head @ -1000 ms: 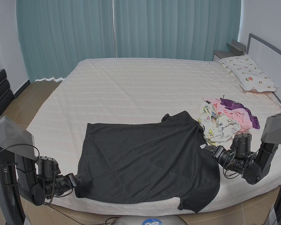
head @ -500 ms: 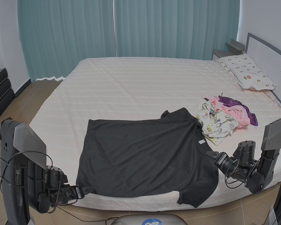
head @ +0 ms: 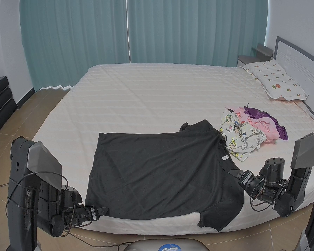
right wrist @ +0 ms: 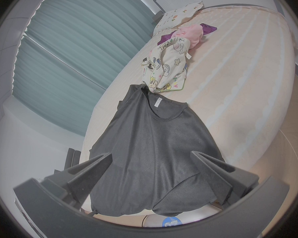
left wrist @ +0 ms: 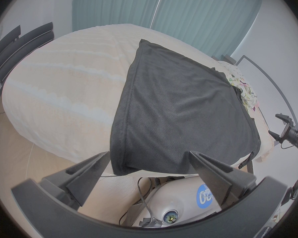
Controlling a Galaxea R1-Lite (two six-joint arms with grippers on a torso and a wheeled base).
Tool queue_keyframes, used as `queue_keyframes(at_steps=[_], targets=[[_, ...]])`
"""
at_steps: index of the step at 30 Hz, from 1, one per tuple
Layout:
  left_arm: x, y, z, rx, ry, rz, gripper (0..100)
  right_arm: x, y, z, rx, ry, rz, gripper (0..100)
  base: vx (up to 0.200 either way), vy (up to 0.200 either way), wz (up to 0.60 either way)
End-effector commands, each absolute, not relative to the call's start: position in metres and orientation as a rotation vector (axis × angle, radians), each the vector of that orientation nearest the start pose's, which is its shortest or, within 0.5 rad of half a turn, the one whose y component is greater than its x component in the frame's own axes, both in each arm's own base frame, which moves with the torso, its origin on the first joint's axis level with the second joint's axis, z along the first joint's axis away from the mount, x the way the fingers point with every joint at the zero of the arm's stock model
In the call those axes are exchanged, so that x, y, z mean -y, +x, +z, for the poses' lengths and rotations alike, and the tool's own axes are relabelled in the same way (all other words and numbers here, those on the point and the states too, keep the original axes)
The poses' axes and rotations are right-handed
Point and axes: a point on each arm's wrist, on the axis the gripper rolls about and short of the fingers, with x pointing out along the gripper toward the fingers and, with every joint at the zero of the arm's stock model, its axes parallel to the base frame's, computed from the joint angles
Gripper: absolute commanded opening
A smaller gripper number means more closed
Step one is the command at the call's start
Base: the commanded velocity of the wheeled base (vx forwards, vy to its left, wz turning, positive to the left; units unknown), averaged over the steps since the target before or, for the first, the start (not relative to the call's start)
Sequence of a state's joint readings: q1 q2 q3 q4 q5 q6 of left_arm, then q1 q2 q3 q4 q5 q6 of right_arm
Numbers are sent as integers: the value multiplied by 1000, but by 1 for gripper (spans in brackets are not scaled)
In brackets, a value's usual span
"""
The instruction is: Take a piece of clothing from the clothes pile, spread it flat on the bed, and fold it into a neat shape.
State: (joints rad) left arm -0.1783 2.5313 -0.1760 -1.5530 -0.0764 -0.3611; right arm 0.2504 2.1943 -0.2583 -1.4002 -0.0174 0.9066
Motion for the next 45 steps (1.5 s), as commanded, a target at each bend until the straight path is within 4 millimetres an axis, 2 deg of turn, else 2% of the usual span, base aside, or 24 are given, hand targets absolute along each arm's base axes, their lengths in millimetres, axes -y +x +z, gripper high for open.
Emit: queue_keyframes(at_steps=[1, 4, 5, 11, 14, 16, 17, 19, 25, 30, 35, 40, 45], targets=[[46, 245, -80, -822, -301, -97, 100, -68, 263, 0, -602, 807, -28, 100, 0, 0, 0], [46, 245, -80, -823, -304, -98, 100, -68, 263, -1, -603, 806, -28, 100, 0, 0, 0], [46, 246, -80, -821, -306, -97, 0, -68, 263, -1, -603, 806, -28, 100, 0, 0, 0], [42, 235, -78, -858, -311, -72, 0, -67, 262, -5, -619, 803, -38, 100, 0, 0, 0], [40, 228, -69, -860, -322, -65, 0, -67, 262, -8, -629, 801, -42, 100, 0, 0, 0], [41, 231, -56, -811, -364, -61, 0, -68, 262, -10, -641, 800, -40, 100, 0, 0, 0], [41, 231, -56, -811, -364, -61, 0, -68, 262, -10, -641, 800, -40, 100, 0, 0, 0], [42, 240, -47, -749, -393, -71, 0, -67, 261, -11, -650, 798, -36, 100, 0, 0, 0], [45, 251, -46, -709, -407, -90, 0, -64, 255, -16, -691, 747, -19, 100, 0, 0, 0], [45, 258, -44, -688, -551, -43, 0, -58, 255, -31, -749, 671, -11, 100, 0, 0, 0], [42, 251, -45, -716, -595, -19, 0, -46, 255, -50, -804, 599, -26, 100, 0, 0, 0], [42, 251, -46, -725, -628, -17, 0, -35, 256, -53, -799, 569, -49, 100, 0, 0, 0], [43, 251, -45, -734, -651, -39, 0, -33, 256, -60, -816, 555, -56, 100, 0, 0, 0]])
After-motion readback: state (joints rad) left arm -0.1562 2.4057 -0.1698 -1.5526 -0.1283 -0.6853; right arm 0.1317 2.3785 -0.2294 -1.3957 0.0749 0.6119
